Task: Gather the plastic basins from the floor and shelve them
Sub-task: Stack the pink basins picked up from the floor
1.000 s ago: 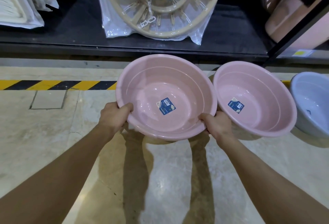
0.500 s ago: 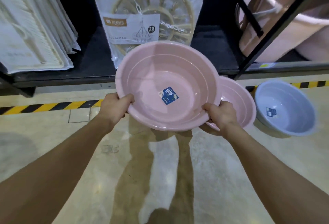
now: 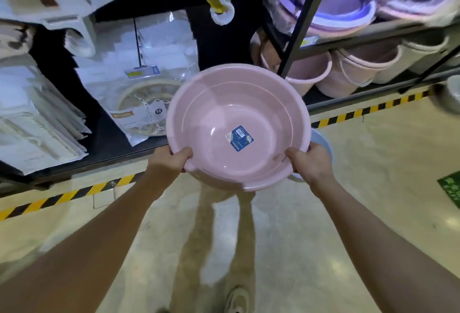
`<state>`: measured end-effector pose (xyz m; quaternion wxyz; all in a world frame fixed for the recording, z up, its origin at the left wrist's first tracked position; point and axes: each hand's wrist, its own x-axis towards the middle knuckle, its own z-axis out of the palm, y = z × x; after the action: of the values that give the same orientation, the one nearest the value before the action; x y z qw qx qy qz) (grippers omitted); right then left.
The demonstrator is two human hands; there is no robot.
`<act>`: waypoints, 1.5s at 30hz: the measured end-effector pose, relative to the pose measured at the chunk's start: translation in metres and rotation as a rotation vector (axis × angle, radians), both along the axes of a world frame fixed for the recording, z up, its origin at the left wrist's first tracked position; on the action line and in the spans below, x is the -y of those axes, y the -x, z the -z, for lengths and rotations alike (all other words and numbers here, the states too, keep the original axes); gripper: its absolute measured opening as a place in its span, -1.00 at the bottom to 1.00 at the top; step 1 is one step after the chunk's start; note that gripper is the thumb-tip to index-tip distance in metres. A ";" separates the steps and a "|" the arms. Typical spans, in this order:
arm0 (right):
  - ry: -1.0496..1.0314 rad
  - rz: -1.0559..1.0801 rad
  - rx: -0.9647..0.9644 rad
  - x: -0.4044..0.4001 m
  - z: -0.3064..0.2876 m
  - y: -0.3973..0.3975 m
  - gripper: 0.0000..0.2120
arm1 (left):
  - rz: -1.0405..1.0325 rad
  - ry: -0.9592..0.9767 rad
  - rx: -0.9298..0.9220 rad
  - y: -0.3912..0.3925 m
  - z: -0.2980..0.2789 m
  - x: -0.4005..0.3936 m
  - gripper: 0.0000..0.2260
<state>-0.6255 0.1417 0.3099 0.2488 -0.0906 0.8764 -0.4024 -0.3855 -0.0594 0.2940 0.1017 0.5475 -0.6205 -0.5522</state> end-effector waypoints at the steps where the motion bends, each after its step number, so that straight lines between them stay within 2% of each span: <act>1: -0.002 -0.003 -0.009 -0.005 -0.011 0.008 -0.94 | 0.017 0.005 -0.005 0.008 -0.009 -0.005 -0.81; 7: 0.012 0.021 -0.021 -0.021 -0.029 0.052 -0.93 | 0.032 -0.022 0.035 0.057 -0.019 -0.019 -0.74; 10: -0.004 0.021 -0.025 -0.021 -0.010 0.070 -0.89 | 0.060 -0.008 0.123 0.079 0.002 -0.013 -0.70; 13: -0.047 0.005 -0.008 -0.018 0.023 0.085 -0.94 | 0.154 0.014 0.206 0.096 0.037 -0.002 -0.70; 17: -0.085 -0.020 0.013 -0.005 0.078 0.106 -0.83 | 0.228 0.057 0.246 0.120 0.097 0.017 -0.82; 22: -0.082 -0.052 0.000 0.011 0.170 0.133 -0.68 | 0.201 0.154 0.211 0.150 0.181 0.030 -0.80; 26: -0.101 -0.076 0.007 0.012 0.255 0.152 -0.78 | 0.162 0.137 0.197 0.160 0.265 0.027 -0.82; 32: -0.089 -0.084 0.012 0.012 0.383 0.169 -0.79 | 0.153 0.177 0.235 0.165 0.399 0.018 -0.56; 35: -0.080 -0.086 0.005 0.009 0.433 0.168 -0.80 | 0.121 0.245 0.269 0.166 0.452 0.015 -0.64; 40: -0.139 -0.110 -0.048 0.009 0.498 0.168 -0.77 | 0.145 0.344 0.308 0.171 0.510 0.020 -0.72; 45: -0.160 -0.126 -0.100 0.018 0.531 0.163 -0.71 | 0.146 0.371 0.369 0.169 0.539 0.035 -0.50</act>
<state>-0.7885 0.1234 -0.2207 0.2359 -0.1452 0.9096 -0.3098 -0.5545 -0.0948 -0.2454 0.0455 0.5646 -0.7570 -0.3256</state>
